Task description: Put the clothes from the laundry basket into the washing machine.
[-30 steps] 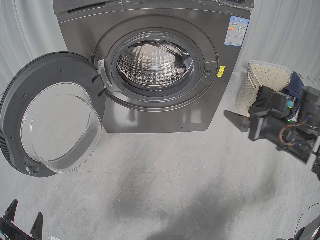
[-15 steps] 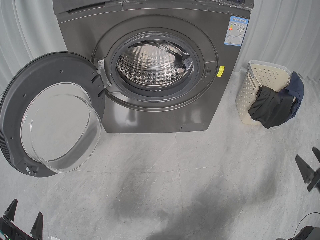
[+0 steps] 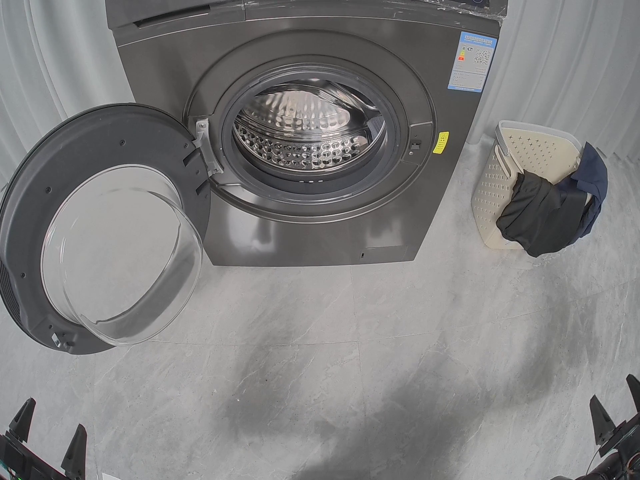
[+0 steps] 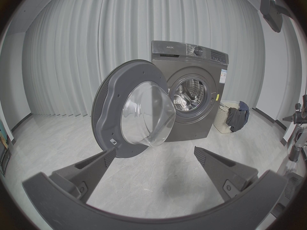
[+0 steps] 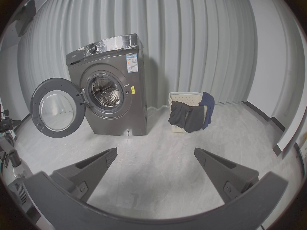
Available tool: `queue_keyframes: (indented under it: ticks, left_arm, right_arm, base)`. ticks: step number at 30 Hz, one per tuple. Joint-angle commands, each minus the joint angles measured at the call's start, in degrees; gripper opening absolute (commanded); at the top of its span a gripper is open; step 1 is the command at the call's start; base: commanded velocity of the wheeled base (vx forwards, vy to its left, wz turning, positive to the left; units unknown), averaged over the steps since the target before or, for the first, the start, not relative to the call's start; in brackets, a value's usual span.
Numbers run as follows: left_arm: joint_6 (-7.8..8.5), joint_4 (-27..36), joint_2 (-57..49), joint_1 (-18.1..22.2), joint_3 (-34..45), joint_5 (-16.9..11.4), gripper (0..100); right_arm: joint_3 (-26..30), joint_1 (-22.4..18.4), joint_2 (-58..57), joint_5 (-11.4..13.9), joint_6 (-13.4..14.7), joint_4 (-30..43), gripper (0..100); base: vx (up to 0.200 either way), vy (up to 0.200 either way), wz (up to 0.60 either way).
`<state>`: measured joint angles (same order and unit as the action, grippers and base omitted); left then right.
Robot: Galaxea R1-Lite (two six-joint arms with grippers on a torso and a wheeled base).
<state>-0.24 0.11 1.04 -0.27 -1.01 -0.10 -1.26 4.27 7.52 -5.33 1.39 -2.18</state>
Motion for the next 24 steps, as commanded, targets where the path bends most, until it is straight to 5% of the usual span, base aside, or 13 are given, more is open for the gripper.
queue_keyframes:
  ticks: [1,3,6,24]
  left_arm:
    - [-0.02,-0.02,-0.86,0.0,0.92,-0.17,100]
    - [-0.11,0.07,-0.86,-0.08,0.92,-0.25,100]
    - [-0.02,0.07,-0.86,0.0,0.92,-0.25,100]
    - [-0.9,-0.02,-0.86,-0.08,0.92,0.19,100]
  right_arm:
    - [1.17,-4.09,-6.29,6.21,-1.57,2.09,100]
    - [1.17,-4.27,-6.99,7.96,-2.8,2.18,100]
    - [1.17,-4.27,-6.73,5.06,-2.0,2.27,100]
    - [1.17,-4.18,-6.91,5.94,-2.0,2.18,100]
  base:
    - [0.0,0.0,0.0]
    - [0.0,0.0,0.0]
    - [0.0,-0.067,0.0]
    - [0.0,-0.2,0.0]
